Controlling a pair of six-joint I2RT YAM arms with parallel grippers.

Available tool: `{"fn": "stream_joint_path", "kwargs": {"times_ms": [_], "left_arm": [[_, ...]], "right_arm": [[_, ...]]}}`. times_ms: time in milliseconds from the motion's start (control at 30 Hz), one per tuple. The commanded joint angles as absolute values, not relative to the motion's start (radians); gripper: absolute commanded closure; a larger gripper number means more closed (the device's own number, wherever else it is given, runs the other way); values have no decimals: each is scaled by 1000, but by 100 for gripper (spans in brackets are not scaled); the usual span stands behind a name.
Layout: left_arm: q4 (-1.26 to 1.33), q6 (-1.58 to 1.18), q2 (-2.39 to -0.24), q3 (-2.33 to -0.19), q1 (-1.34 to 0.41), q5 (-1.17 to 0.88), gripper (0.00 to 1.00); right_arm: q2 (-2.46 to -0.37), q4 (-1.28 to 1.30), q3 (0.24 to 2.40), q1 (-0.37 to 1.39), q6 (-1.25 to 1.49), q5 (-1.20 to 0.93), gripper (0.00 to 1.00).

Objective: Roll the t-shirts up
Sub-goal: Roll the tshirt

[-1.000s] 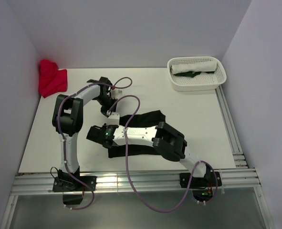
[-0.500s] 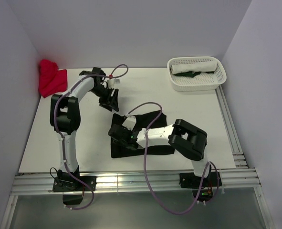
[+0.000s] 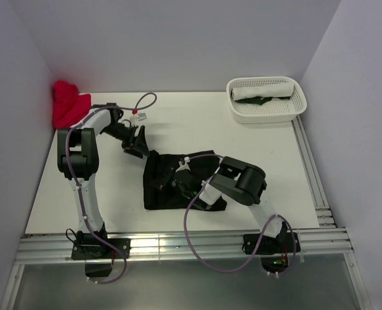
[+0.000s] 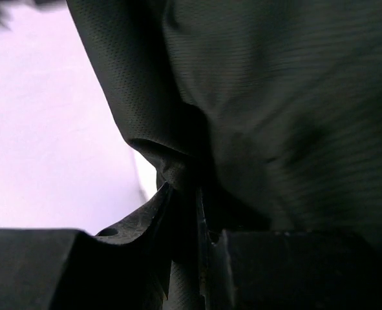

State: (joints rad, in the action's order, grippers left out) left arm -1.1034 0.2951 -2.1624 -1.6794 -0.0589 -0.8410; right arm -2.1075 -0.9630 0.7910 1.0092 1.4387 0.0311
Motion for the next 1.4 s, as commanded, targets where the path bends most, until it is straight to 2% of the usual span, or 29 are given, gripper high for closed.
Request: {"fn": "stream_joint_path", "kwargs": {"times_ms": [0,200,300,367,467,500,533,633,900,1200,1367], "left_arm": [[-1020,324,-2132,-1582,-57,-914,32],[-888,244,-2148,-1453,-57,-930,37],[-838,192,-2148,-1431,-58,-922,46],[-806,145,-2140,-1425,-58,-887,59],[-782,95,-2117,-1424,-61,-815,74],[-782,88,-2111,-1427,-64,-795,78],[-784,74,-2102,-1430,-69,-776,85],[-796,57,-2091,-1443,-83,-710,93],[-819,49,-2069,-1456,-133,-586,98],[-844,35,-2074,-1503,-176,-503,100],[-865,17,-2091,-1539,-201,-465,100]], "right_arm": [[-2212,-1276,772,1002,1546,-49,92],[-2257,-1330,758,1000,1571,-41,91],[-2221,-1222,756,999,1542,-31,86],[-2169,-1122,765,1002,1513,-11,83],[-2077,-855,802,1015,1439,65,64],[-2031,-689,839,1022,1401,92,57],[-2011,-598,863,1028,1382,118,54],[-1965,-278,984,1063,1324,251,46],[-1971,294,1270,1137,1298,489,40],[-1954,557,1410,1180,1290,621,37],[-2014,672,1592,1209,1238,695,37]]}}
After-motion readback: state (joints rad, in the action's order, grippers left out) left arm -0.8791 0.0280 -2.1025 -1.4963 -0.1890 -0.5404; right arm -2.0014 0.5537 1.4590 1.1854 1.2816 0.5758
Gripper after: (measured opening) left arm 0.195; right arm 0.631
